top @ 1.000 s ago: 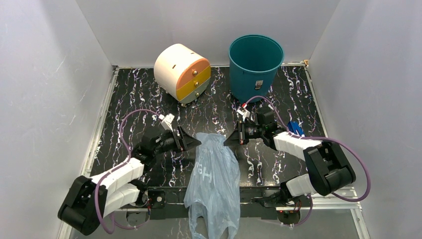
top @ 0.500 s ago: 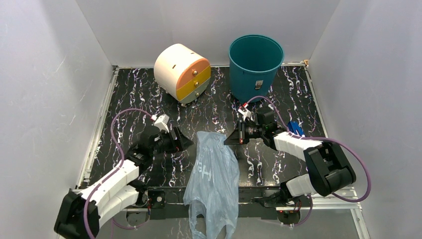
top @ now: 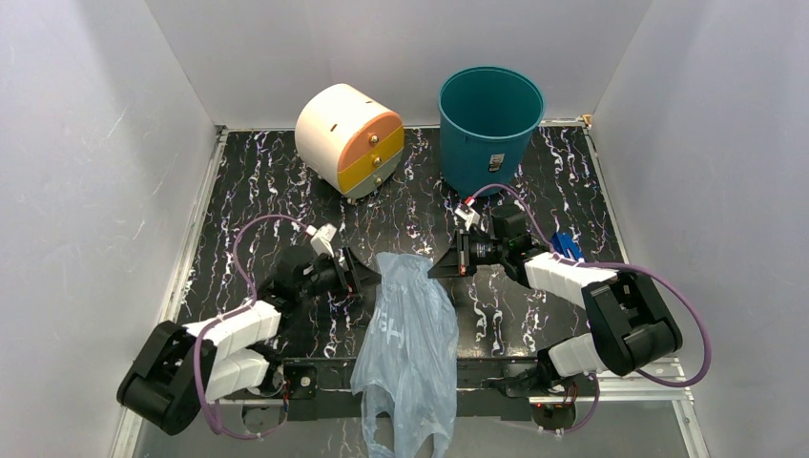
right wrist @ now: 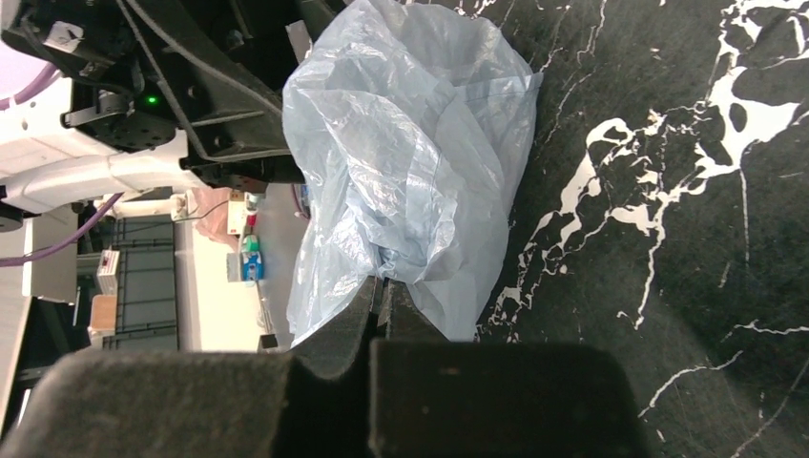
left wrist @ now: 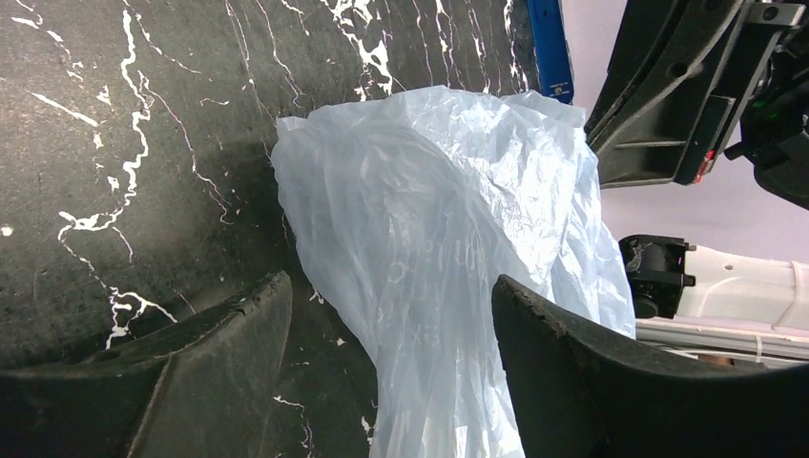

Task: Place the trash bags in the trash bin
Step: Unfold the trash bag at the center of the board.

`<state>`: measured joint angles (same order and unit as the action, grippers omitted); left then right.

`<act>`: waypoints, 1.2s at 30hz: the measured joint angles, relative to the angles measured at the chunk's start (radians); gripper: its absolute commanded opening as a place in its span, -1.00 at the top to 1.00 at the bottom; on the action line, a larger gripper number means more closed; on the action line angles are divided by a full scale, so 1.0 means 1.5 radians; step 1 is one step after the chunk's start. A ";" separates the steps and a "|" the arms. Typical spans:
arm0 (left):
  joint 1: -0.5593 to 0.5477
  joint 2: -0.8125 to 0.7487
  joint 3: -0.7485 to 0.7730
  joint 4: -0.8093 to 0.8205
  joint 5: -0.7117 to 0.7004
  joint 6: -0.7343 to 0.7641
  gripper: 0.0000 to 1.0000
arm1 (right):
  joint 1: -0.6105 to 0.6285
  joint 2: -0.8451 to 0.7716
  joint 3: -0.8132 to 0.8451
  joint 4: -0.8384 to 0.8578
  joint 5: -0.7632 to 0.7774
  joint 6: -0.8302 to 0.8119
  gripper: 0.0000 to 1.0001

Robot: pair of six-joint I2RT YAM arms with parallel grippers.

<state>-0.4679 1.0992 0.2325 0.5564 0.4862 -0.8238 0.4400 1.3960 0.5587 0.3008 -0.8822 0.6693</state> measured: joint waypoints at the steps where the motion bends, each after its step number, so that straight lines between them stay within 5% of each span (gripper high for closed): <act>1: -0.001 0.012 0.000 0.014 0.003 -0.003 -0.42 | 0.001 0.000 0.000 0.003 -0.004 0.002 1.00; 4: -0.005 0.044 0.000 0.047 0.007 -0.011 -0.27 | 0.006 0.003 0.000 0.012 -0.010 0.007 1.00; 11: -0.049 0.122 0.016 0.116 0.023 -0.023 0.95 | 0.026 0.012 0.003 0.007 -0.004 0.009 1.00; 12: -0.055 0.125 0.019 0.121 0.025 -0.023 1.00 | 0.027 0.012 0.006 -0.004 0.004 0.005 1.00; 16: -0.062 0.105 0.031 0.079 0.013 0.004 1.00 | 0.027 -0.008 0.031 -0.081 0.084 -0.024 1.00; 27: -0.062 -0.059 0.187 -0.365 -0.215 0.154 1.00 | 0.025 -0.144 0.077 -0.295 0.406 -0.111 0.92; 32: -0.064 -0.054 0.222 -0.449 -0.247 0.173 1.00 | 0.026 -0.166 0.085 -0.358 0.480 -0.136 0.71; 36: -0.065 -0.026 0.233 -0.480 -0.248 0.185 1.00 | 0.025 -0.167 0.099 -0.392 0.492 -0.154 0.15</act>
<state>-0.5652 1.0603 0.5827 -0.1631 0.1135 -0.5465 0.4778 1.1454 0.7071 -0.2874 -0.1436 0.4377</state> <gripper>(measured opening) 0.007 0.275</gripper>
